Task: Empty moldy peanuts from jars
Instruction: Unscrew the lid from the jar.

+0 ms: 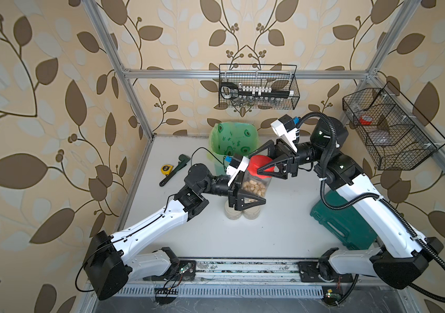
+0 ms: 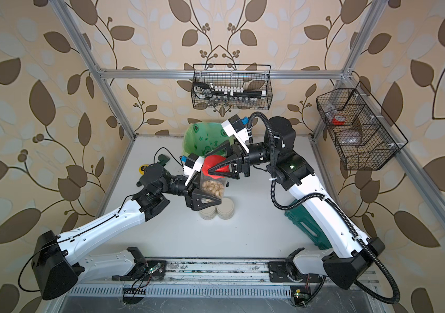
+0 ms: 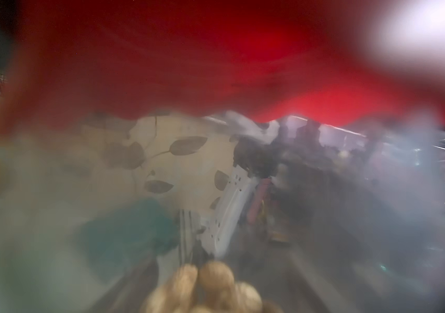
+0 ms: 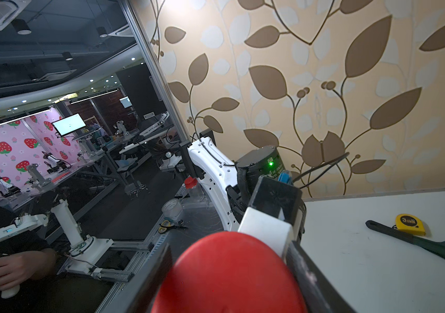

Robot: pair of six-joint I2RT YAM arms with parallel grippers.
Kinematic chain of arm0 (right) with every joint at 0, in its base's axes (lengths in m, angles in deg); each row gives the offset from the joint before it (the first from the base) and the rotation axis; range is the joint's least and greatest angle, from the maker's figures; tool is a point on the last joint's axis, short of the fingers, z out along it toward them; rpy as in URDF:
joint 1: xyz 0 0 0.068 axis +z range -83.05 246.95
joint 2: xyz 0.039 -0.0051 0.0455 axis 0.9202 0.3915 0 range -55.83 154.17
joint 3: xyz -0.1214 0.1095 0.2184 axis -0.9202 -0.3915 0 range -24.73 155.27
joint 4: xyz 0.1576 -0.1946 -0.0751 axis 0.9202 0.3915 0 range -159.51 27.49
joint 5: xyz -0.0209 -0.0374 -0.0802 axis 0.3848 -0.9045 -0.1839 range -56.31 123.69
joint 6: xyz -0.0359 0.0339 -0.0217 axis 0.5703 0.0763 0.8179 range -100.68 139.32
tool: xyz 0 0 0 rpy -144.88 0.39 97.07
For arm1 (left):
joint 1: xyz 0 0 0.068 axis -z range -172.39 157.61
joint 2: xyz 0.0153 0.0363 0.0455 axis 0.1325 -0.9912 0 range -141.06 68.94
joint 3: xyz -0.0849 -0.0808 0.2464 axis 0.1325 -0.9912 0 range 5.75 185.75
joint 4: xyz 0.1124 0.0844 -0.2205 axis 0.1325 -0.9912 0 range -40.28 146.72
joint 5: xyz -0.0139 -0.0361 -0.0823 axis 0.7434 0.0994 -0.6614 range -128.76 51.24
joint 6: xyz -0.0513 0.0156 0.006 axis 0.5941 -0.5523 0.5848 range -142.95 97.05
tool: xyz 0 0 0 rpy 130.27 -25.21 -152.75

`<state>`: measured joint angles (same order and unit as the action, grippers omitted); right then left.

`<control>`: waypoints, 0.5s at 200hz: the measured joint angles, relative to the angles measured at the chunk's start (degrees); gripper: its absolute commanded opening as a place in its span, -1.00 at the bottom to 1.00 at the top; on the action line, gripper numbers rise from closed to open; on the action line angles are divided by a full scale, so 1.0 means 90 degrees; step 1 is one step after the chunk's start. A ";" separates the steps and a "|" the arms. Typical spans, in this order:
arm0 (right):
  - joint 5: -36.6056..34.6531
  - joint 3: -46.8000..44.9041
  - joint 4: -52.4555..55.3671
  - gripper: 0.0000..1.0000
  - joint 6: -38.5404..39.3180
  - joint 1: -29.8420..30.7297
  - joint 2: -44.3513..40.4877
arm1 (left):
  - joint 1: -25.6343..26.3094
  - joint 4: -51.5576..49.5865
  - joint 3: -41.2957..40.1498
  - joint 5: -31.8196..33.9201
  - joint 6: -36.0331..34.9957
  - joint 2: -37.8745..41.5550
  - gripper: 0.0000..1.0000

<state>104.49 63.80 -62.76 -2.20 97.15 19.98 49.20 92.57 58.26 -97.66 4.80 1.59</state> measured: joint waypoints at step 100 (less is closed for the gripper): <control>-0.2720 -0.0495 0.1341 0.96 -0.0027 -0.0228 -0.0644 | -0.0002 -0.1936 -0.0119 0.2319 -0.1161 0.0306 -0.05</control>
<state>80.01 59.34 -50.70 -2.44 95.09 14.19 49.17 75.15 57.19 -76.78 -5.65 4.34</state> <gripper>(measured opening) 0.983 0.723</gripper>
